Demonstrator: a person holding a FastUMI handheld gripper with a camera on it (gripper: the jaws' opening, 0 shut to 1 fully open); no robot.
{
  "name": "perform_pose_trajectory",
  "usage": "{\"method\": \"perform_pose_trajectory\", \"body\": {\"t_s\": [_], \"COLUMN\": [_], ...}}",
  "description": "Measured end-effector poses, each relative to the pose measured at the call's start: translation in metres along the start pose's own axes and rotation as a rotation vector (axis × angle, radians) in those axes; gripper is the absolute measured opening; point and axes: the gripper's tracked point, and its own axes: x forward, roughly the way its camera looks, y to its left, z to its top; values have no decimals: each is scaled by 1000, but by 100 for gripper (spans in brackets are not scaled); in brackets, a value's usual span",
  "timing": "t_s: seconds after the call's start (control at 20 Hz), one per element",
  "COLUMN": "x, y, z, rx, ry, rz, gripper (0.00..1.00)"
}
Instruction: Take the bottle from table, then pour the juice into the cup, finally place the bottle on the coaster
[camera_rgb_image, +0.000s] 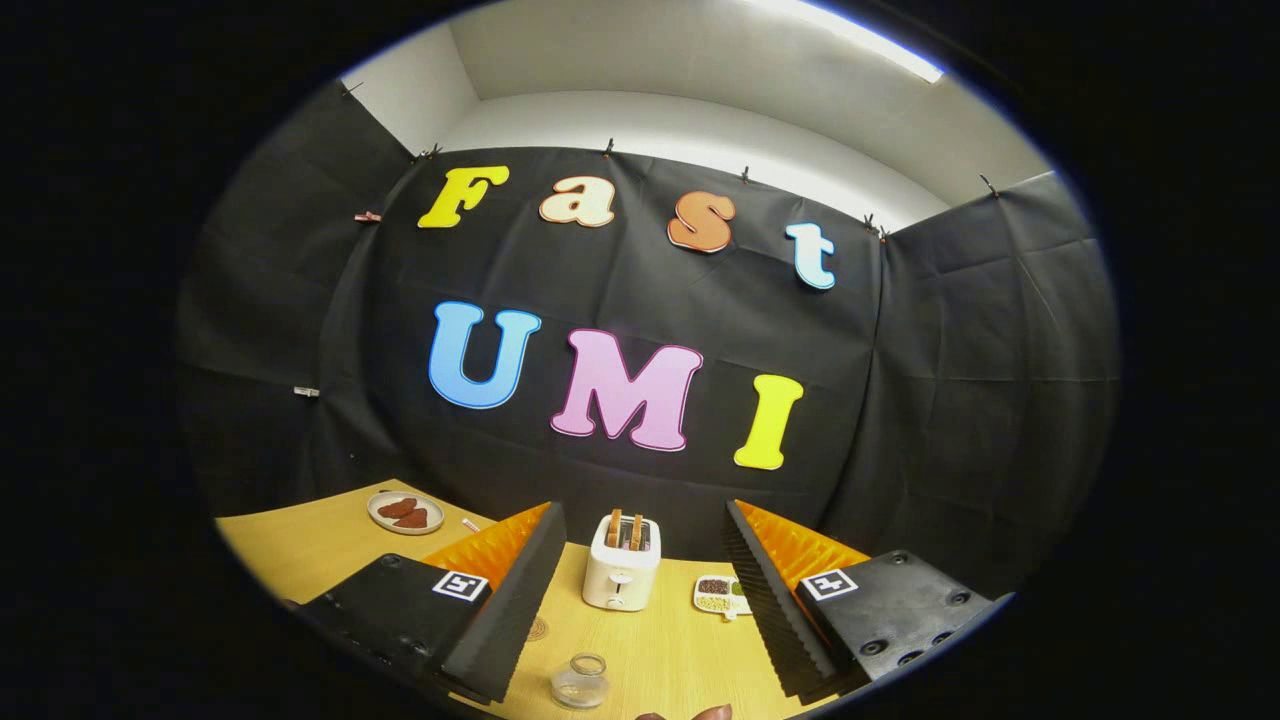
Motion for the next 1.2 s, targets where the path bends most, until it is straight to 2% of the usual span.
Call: {"method": "perform_pose_trajectory", "body": {"t_s": [0.4, 0.8, 0.95, 1.2], "x": [-6, -9, -9, -13], "y": [20, 33, 36, 47], "z": [-26, -112, -135, -202], "rx": [45, 99, 119, 135], "ry": [-23, 69, 63, 147], "rz": [53, 75, 71, 97], "gripper": [97, 97, 97, 97]}}
